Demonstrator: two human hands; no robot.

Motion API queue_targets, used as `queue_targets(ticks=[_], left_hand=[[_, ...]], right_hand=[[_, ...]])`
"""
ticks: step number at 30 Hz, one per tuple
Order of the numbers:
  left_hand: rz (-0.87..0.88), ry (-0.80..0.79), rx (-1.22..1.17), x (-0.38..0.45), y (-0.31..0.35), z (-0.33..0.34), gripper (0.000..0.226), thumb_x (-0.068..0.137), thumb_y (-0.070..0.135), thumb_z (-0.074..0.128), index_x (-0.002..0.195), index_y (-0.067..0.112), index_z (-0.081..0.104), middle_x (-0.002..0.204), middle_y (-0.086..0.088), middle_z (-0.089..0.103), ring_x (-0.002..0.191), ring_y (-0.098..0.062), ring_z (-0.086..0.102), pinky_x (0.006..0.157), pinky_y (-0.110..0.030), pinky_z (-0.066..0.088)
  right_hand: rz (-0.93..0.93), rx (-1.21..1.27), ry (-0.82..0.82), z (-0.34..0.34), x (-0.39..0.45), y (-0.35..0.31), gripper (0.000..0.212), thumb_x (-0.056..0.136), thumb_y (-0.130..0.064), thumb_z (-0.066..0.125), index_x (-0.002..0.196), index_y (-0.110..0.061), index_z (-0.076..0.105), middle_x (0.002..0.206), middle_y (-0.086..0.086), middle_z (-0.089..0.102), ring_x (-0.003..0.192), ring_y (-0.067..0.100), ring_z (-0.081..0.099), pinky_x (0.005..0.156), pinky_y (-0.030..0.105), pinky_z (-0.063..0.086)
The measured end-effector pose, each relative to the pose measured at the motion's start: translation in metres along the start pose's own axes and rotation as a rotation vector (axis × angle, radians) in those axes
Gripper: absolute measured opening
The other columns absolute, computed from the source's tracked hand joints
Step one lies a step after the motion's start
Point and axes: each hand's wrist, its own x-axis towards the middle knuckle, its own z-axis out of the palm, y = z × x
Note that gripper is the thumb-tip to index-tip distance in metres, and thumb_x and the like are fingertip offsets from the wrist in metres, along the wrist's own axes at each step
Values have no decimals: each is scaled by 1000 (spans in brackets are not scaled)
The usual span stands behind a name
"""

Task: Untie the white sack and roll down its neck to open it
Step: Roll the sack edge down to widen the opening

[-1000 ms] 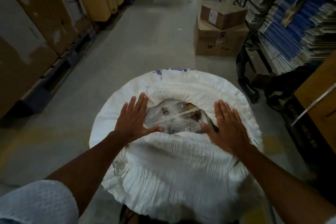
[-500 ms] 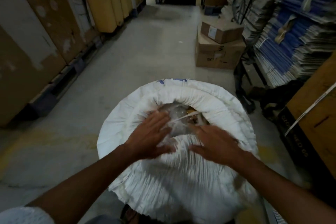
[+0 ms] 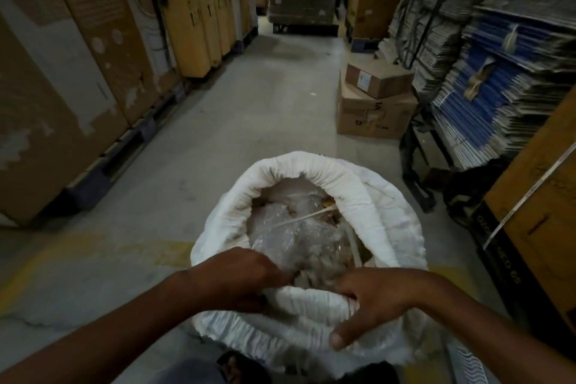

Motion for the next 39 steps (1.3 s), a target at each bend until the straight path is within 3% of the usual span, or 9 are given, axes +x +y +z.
queue_targets(ticks=[3, 5, 8, 12, 17, 23, 30, 35, 39], left_hand=[[22, 97, 2, -24, 4, 1, 26, 92, 53, 55, 98, 28, 53, 87, 1, 63, 81, -20, 61, 64, -38, 50], [-39, 136, -69, -20, 3, -3, 47, 96, 64, 46, 77, 22, 53, 72, 1, 57, 67, -18, 57, 62, -38, 46], [-168, 270, -220, 14, -6, -14, 54, 102, 55, 35, 67, 18, 52, 62, 3, 53, 56, -9, 53, 62, -34, 45], [-393, 594, -255, 81, -39, -15, 31, 99, 27, 45, 69, 21, 52, 62, 5, 55, 56, -9, 49, 61, -30, 41], [-614, 560, -273, 128, -79, 6, 26, 94, 22, 46, 108, 11, 64, 104, -13, 71, 94, -28, 65, 90, -41, 49], [-713, 573, -207, 130, -102, 24, 45, 97, 22, 50, 141, 11, 47, 143, -12, 51, 134, -28, 47, 116, -40, 35], [-585, 324, 162, 113, -120, 35, 65, 90, 21, 60, 147, -2, 37, 156, -22, 34, 146, -36, 28, 122, -46, 21], [-547, 287, 392, 72, -150, 47, 102, 64, 44, 85, 143, -5, 44, 152, -26, 40, 142, -38, 39, 118, -47, 29], [-545, 192, 266, 53, -163, 52, 107, 78, 46, 75, 156, 3, 15, 165, -19, 10, 153, -31, 12, 125, -40, 6]], right_hand=[[-11, 169, -5, -8, 0, -8, 62, 91, -68, 48, 67, -11, 47, 60, -2, 39, 50, 8, 37, 51, 25, 32], [26, 210, 260, -15, 14, -11, 58, 95, -61, 47, 64, -13, 51, 57, -2, 43, 46, 8, 39, 48, 23, 33], [86, 254, 770, -24, 53, -9, 31, 95, -43, 60, 89, -16, 73, 82, -2, 72, 74, 11, 67, 73, 31, 55], [236, 464, 1106, -36, 111, 6, 32, 92, -28, 65, 120, -13, 65, 119, 5, 69, 111, 21, 64, 99, 36, 50], [279, 359, 1193, -40, 143, 23, 35, 96, -20, 54, 131, -12, 57, 133, 9, 59, 124, 26, 54, 110, 40, 40], [227, 110, 994, -55, 169, 52, 48, 100, -26, 51, 146, -10, 44, 149, 14, 45, 139, 28, 41, 121, 38, 23], [325, -442, 1179, -103, 213, 42, 58, 93, -28, 54, 145, -6, 43, 147, 19, 47, 140, 35, 40, 122, 43, 17], [416, -121, 1220, -155, 222, 59, 78, 87, -51, 61, 141, 1, 41, 140, 26, 50, 129, 41, 49, 111, 47, 37], [489, -1, 1272, -168, 233, 73, 92, 77, -64, 53, 138, 4, 44, 135, 27, 53, 126, 41, 52, 110, 49, 39]])
